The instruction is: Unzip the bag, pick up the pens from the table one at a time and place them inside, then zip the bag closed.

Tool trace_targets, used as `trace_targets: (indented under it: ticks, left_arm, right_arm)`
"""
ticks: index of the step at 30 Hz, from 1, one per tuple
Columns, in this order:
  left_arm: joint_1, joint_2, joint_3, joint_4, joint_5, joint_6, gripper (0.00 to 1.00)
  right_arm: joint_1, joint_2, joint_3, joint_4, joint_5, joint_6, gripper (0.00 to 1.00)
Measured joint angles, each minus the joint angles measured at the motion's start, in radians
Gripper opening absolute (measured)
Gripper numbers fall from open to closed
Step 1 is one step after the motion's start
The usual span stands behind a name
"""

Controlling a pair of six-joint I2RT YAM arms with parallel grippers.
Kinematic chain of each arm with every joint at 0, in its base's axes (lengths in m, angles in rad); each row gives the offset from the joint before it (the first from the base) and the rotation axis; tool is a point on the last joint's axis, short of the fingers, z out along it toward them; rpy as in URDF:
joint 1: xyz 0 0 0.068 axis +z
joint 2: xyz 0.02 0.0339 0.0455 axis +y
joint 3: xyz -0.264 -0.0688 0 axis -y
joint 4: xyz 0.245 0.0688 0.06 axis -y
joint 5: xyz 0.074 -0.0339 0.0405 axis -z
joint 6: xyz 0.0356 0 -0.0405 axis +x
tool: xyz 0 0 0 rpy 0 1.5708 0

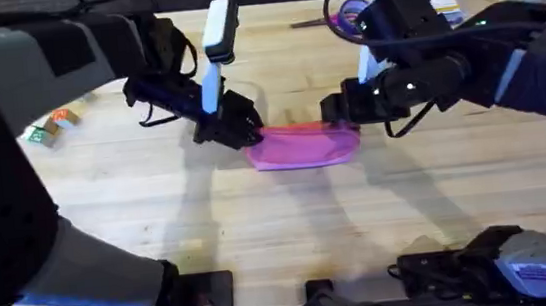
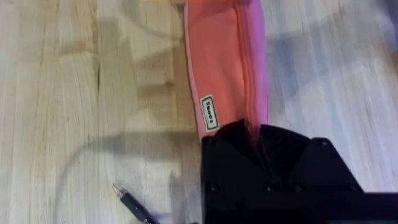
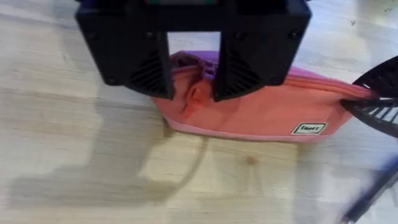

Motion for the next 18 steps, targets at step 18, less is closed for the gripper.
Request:
trace_targets:
  ticks: [18]
  left_arm:
    - [0.000, 0.000, 0.000, -0.001, 0.000, 0.000, 0.042]
  right_arm:
    - [-0.002, 0.000, 0.002, -0.022, 0.003, -0.004, 0.032]
